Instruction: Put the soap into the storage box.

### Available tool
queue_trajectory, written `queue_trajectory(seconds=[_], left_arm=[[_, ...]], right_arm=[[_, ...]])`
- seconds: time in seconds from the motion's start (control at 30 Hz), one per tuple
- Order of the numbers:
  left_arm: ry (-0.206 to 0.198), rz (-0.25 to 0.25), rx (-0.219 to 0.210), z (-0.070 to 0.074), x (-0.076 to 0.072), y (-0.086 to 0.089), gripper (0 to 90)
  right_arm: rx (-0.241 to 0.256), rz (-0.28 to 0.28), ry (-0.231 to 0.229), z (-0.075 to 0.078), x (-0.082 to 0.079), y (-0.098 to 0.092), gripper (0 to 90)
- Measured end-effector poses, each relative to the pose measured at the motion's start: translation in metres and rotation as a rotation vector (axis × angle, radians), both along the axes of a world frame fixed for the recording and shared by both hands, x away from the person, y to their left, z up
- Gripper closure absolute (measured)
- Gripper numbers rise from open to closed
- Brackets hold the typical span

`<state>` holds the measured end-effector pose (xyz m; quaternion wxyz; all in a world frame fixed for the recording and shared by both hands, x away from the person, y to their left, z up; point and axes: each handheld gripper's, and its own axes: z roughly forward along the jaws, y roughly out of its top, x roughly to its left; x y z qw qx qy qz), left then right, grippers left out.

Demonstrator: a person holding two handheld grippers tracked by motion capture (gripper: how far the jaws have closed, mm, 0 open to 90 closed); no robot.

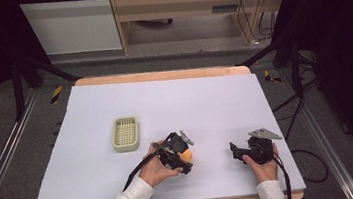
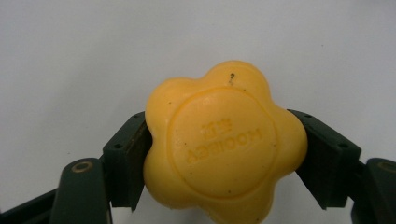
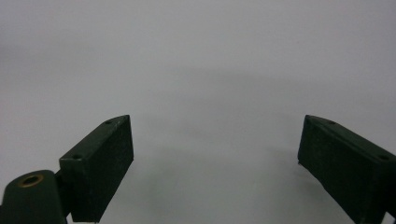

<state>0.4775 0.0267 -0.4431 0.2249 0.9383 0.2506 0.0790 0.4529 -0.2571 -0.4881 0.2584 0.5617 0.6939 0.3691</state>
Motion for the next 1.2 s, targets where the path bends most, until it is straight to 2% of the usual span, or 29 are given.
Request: queue_trajectory(seconds=[0.1,0.3,0.8,0.83,1.2], left_arm=[[-0.006,0.017,-0.021,0.006,0.000,0.008,26.5],[-0.025,0.027,-0.018,0.018,0.001,0.023,26.5],[-0.073,0.101,-0.053,0.046,0.007,0.064,26.5],[-0.078,0.114,-0.065,0.047,0.007,0.067,26.5],[-0.101,0.167,-0.061,0.057,0.016,0.087,26.5]], right_arm=[[-0.004,-0.001,-0.002,0.000,0.000,0.000,10.7],[-0.003,0.000,-0.003,0.000,0.000,0.000,10.7],[-0.005,-0.001,-0.003,0.000,0.000,0.000,10.7],[-0.005,-0.001,-0.003,0.000,0.000,0.000,10.7],[-0.006,0.000,-0.003,0.000,0.000,0.000,10.7]])
